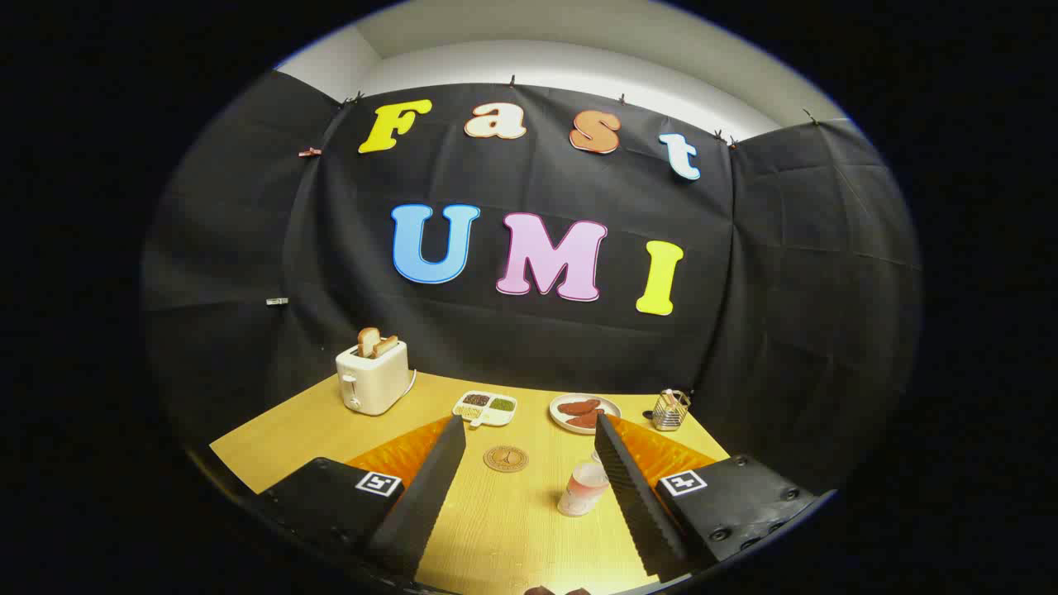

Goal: Take the bottle from table, then pour the juice into the cup, finally place the bottle on the coaster

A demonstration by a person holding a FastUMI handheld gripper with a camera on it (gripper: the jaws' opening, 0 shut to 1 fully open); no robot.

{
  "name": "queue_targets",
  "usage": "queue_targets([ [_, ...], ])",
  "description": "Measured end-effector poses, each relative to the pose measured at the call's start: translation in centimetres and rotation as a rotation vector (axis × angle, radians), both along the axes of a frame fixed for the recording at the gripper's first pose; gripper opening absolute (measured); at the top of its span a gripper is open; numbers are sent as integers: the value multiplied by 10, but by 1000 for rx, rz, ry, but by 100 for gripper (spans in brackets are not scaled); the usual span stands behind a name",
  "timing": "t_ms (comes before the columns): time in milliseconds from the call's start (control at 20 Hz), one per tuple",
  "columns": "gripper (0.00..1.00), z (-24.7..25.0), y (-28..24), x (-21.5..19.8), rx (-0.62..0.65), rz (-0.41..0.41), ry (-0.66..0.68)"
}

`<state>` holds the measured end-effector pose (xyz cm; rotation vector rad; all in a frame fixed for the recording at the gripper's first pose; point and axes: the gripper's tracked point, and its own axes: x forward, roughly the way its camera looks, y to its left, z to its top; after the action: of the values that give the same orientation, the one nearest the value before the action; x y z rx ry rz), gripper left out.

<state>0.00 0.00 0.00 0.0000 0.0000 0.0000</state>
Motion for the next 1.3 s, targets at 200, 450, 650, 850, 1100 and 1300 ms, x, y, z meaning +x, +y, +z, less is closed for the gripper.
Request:
queue_targets([
  [200, 97, 3, -12, 11, 13, -6, -14],
  [450, 97, 5, -38, 22, 47, -28, -27],
  [650, 97, 12, -59, 29, 51, -49, -65],
  [850, 97, 7, -70, 39, 84, -51, -57],
  [1100, 97, 0, -77, 50, 98, -41, -46],
  [1300, 97, -5, -81, 56, 96, -26, -48],
])
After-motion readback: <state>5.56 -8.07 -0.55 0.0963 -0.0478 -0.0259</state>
